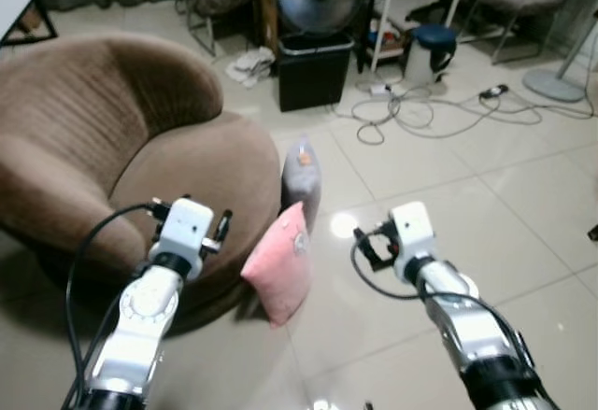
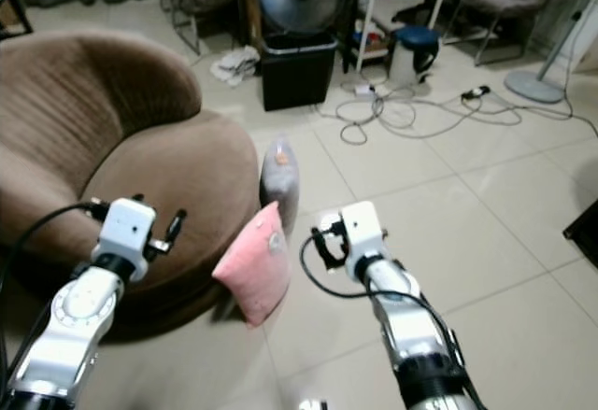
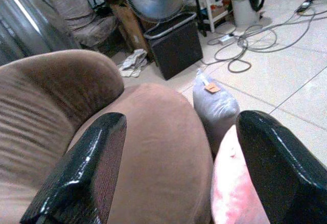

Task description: Move the pillow to the sofa from floor

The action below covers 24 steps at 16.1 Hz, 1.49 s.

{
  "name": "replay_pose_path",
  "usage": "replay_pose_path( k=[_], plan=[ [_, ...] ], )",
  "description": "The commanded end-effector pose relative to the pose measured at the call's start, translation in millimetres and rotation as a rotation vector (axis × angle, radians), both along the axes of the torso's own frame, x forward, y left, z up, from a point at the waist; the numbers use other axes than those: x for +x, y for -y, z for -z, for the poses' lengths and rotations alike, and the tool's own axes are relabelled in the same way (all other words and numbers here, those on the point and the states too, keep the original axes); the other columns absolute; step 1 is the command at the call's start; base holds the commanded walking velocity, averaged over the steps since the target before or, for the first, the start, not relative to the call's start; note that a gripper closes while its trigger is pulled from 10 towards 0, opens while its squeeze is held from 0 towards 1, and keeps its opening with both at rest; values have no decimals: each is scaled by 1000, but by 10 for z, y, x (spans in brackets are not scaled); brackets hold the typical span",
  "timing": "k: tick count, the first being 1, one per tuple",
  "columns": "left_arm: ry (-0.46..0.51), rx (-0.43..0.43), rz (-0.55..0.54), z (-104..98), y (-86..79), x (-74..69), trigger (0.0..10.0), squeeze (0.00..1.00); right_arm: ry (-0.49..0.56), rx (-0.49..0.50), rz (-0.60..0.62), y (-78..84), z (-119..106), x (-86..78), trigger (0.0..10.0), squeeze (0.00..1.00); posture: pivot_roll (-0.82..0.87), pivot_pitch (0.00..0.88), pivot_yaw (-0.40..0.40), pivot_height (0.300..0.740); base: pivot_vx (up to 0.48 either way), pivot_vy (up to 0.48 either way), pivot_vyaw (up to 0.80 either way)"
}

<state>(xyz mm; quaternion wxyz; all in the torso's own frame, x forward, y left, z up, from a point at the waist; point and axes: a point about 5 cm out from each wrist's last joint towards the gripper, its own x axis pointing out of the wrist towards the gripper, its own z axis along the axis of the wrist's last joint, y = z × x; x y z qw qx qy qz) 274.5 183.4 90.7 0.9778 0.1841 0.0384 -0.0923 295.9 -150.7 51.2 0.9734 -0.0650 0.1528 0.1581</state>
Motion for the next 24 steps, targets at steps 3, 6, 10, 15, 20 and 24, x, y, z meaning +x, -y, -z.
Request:
replay_pose_path(
  k=[3, 6, 10, 15, 20, 24],
  plan=[
    [3, 11, 8, -15, -16, 8, 10000, 0, 2, 3, 6, -6, 5, 4, 10000, 0, 100, 0, -13, 740, 311, 0, 0],
    [3, 13, 9, -16, -14, 9, 10000, 0, 2, 1, 4, -6, 7, 3, 10000, 0, 100, 0, -13, 740, 309, 0, 0],
    [3, 14, 8, -16, -20, 15, 10000, 0, 9, -14, -23, -33, -1, 2, 10000, 0, 103, 0, -15, 740, 309, 0, 0],
    [5, 16, 6, -20, -23, 19, 10000, 0, 8, -3, -29, -43, -2, 10, 10000, 0, 105, 0, -15, 740, 310, 0, 520],
    [3, 19, 12, -23, -21, 29, 10000, 0, -3, 18, -13, -40, 13, 6, 10000, 0, 103, 0, -13, 740, 309, 0, 0],
    [4, 20, 12, -23, -24, 30, 10000, 0, 0, 21, -4, -41, 14, 2, 10000, 0, 103, 0, -11, 740, 305, 0, 0]
  ],
)
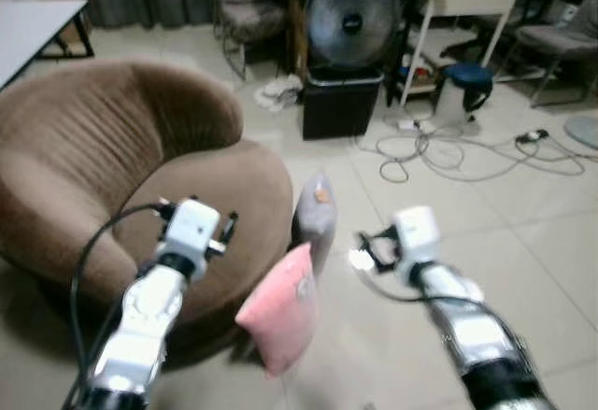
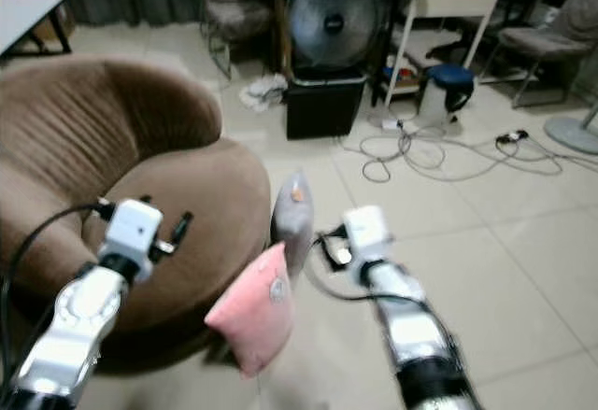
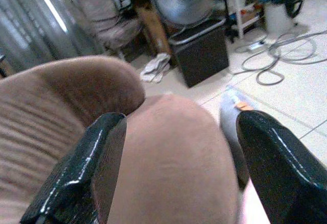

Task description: Move the pillow to the sofa from floor

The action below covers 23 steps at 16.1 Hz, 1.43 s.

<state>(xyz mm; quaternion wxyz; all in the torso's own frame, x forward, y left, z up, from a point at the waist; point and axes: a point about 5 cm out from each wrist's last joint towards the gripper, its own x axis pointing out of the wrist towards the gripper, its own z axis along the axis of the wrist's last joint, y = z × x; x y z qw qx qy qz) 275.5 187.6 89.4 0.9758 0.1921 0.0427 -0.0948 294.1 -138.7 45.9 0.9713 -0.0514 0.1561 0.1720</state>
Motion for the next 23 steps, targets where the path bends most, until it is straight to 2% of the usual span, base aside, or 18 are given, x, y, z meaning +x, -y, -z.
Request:
replay_pose_path(
  k=[1, 4, 7, 12, 20, 23],
  plan=[
    [12, 2, 7, -36, 17, 23, 10000, 0, 14, -7, 20, 79, -41, 22, 10000, 0, 103, 0, -11, 740, 300, 0, 0],
    [11, 1, 8, -33, 22, 23, 10000, 0, 7, 7, 31, 88, -33, 18, 10000, 0, 103, 0, -11, 740, 300, 0, 0],
    [11, 1, 9, -32, 21, 23, 10000, 0, 5, 9, 33, 92, -28, 20, 10000, 0, 103, 0, -11, 740, 300, 0, -763],
    [10, 1, 9, -32, 19, 23, 10000, 0, 7, 3, 27, 73, -46, 47, 10000, 0, 101, 0, -10, 740, 298, 0, 0],
    [9, 5, 6, -25, 20, 16, 10000, 0, 5, 3, 22, 74, -42, -1, 10000, 0, 102, 0, -12, 740, 295, 0, 0],
    [1, 22, -18, -2, 7, 29, 10000, 0, -13, 6, 32, 92, -35, 8, 10000, 0, 102, 0, -12, 740, 0, 0, 0]
  ],
)
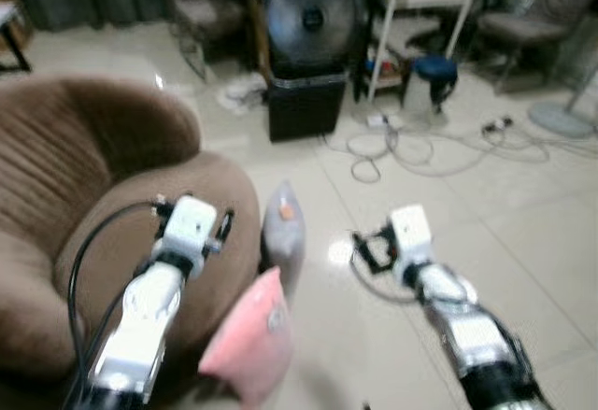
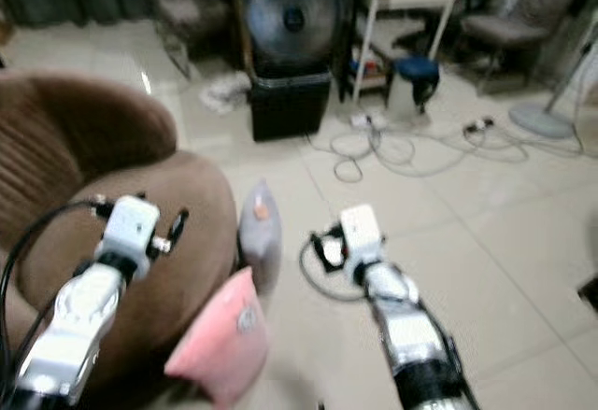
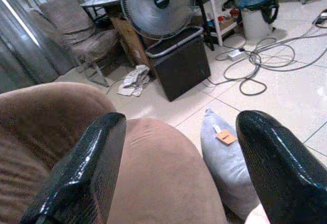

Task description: Move the pillow to the sofa from floor

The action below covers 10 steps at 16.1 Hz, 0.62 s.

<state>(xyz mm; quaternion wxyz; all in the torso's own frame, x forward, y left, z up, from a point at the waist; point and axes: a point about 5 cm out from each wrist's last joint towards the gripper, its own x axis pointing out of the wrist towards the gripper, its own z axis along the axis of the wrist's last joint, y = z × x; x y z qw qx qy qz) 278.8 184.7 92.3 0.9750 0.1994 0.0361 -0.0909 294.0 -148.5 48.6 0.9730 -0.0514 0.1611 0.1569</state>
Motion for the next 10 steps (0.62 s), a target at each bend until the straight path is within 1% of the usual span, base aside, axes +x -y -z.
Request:
replay_pose_path(
  k=[1, 3, 10],
  plan=[
    [-14, 7, -13, 26, -20, -3, 10000, 0, -3, 10, 9, 2, -12, 24, 10000, 0, 102, 0, -12, 740, 0, 0, 0],
    [-11, -2, -11, 23, -14, -3, 10000, 0, 9, 10, 14, 2, -32, 46, 10000, 0, 102, 0, -12, 740, 0, 0, 0],
    [-10, -3, -8, 33, 2, -6, 10000, 0, 29, 11, 4, -12, -55, 41, 10000, 0, 99, 0, -17, 740, 0, 0, 0]
  ],
)
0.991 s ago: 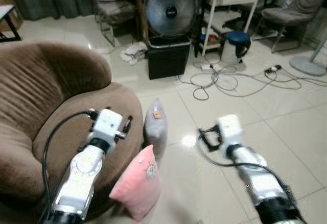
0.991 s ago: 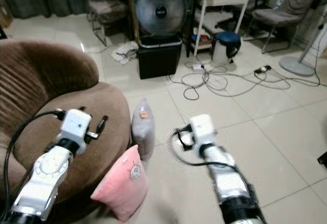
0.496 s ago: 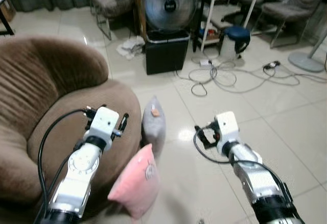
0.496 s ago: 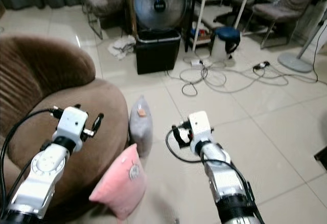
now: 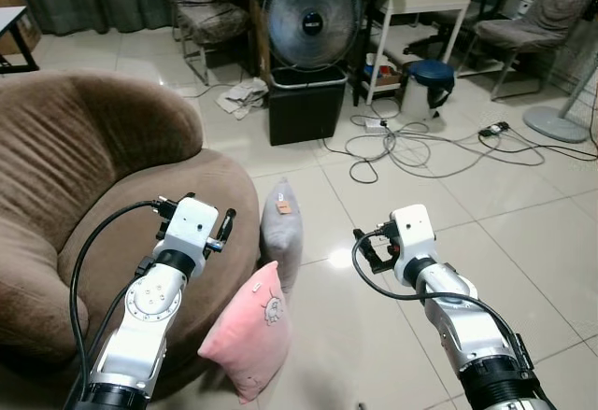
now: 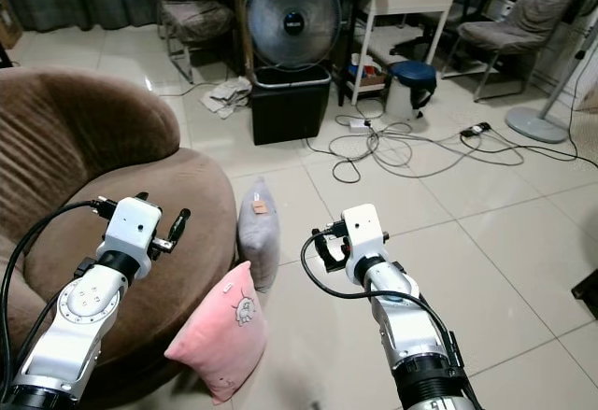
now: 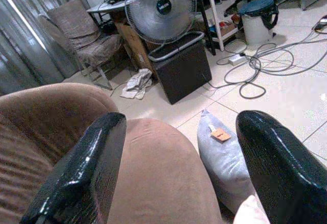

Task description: Move the pillow to the sofa from floor

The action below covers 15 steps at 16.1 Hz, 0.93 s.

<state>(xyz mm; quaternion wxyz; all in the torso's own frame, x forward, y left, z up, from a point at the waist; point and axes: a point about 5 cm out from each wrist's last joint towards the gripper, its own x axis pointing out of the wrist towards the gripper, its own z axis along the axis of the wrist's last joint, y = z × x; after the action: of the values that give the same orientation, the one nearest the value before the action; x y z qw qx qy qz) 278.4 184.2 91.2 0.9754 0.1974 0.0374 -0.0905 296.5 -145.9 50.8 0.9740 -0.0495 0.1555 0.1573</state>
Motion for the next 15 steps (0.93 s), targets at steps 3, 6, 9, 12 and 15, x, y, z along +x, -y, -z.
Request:
replay_pose_path(
  k=[3, 6, 9, 12, 15],
  plan=[
    [-9, -6, -12, 29, -3, -7, 10000, 0, 19, 3, 3, 16, -34, 12, 10000, 0, 99, 0, -19, 740, 0, 0, 0],
    [-11, -17, -26, 40, -19, -14, 10000, 0, 20, 3, 0, 13, -35, 15, 10000, 0, 99, 0, -19, 740, 0, 0, 0],
    [-11, -17, -27, 38, -16, -13, 10000, 0, 20, 3, -1, 13, -38, 20, 10000, 0, 104, 0, -24, 740, 0, 0, 0],
    [-12, -16, -26, 40, -17, -12, 10000, 0, 20, 3, 1, 12, -37, 20, 10000, 0, 104, 0, -24, 740, 0, 0, 0],
    [-11, -17, -25, 39, -16, -9, 10000, 0, 20, 2, 1, 14, -38, 22, 10000, 0, 101, 0, -23, 740, 0, 0, 0]
  ],
)
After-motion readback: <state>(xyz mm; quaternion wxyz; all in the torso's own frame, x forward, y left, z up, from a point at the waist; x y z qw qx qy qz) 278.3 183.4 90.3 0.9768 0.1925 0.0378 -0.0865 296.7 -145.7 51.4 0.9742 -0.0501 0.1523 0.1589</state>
